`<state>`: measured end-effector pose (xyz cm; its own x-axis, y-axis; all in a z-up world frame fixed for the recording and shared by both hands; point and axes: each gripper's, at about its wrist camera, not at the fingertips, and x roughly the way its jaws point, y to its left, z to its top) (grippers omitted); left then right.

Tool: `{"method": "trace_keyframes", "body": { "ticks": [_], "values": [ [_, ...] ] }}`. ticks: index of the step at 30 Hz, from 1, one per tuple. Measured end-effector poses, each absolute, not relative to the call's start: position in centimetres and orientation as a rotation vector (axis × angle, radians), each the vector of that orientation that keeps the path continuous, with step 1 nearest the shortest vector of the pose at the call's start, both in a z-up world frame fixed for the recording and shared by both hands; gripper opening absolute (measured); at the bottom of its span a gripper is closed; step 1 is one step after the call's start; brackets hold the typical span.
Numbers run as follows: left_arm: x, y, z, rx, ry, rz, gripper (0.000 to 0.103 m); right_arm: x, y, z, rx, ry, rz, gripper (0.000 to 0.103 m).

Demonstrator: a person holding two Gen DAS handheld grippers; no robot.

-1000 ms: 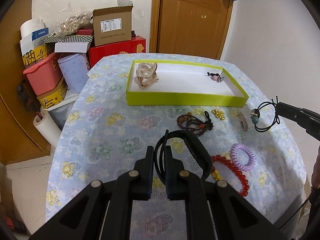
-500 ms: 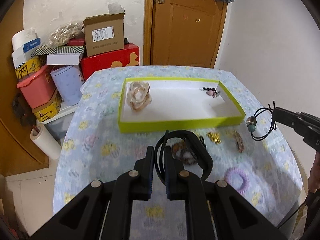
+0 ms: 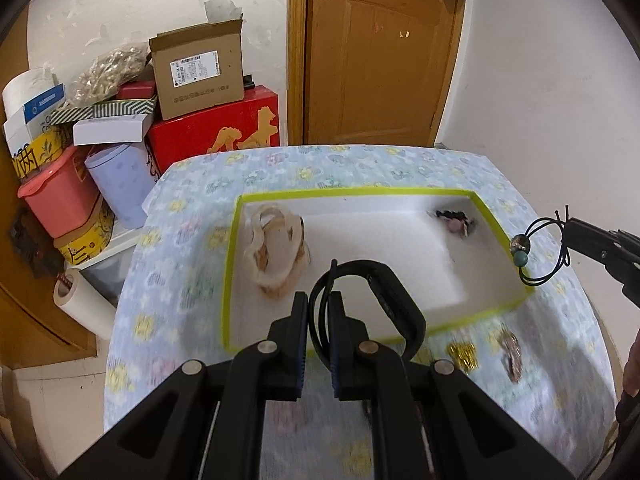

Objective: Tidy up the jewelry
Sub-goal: 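Carry the band and necklace into the tray and release both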

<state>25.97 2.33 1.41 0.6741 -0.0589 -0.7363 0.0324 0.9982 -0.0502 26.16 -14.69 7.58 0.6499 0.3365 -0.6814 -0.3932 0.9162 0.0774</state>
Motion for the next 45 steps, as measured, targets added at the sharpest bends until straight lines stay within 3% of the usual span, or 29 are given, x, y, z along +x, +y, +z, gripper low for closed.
{"method": "trace_keyframes", "body": {
  "ticks": [13, 27, 28, 30, 40, 45],
  "values": [
    [28.7, 3.5, -1.2, -0.029, 0.874, -0.008, 0.01, 30.1, -15.7, 2.8, -0.067, 0.858, 0.362, 0.004],
    [28.5, 4.8, -2.3, -0.05, 0.9, 0.038, 0.01, 29.5, -15.8, 1.4, -0.079, 0.907, 0.328, 0.004],
    [28.5, 4.9, -2.3, -0.051, 0.898, 0.04, 0.011, 29.5, -15.8, 1.4, -0.081, 0.909, 0.326, 0.005],
    [28.3, 4.8, -2.2, -0.049, 0.892, 0.044, 0.013, 29.3, -16.0, 1.5, -0.074, 0.904, 0.325, 0.016],
    [27.4, 4.6, -1.6, -0.042, 0.876, 0.051, 0.016, 28.0, -16.4, 2.2, -0.056, 0.887, 0.324, 0.017],
    [26.4, 4.6, -1.2, -0.058, 0.853, 0.03, 0.026, 26.8, -16.6, 2.9, -0.046, 0.873, 0.329, 0.017]
  ]
}}
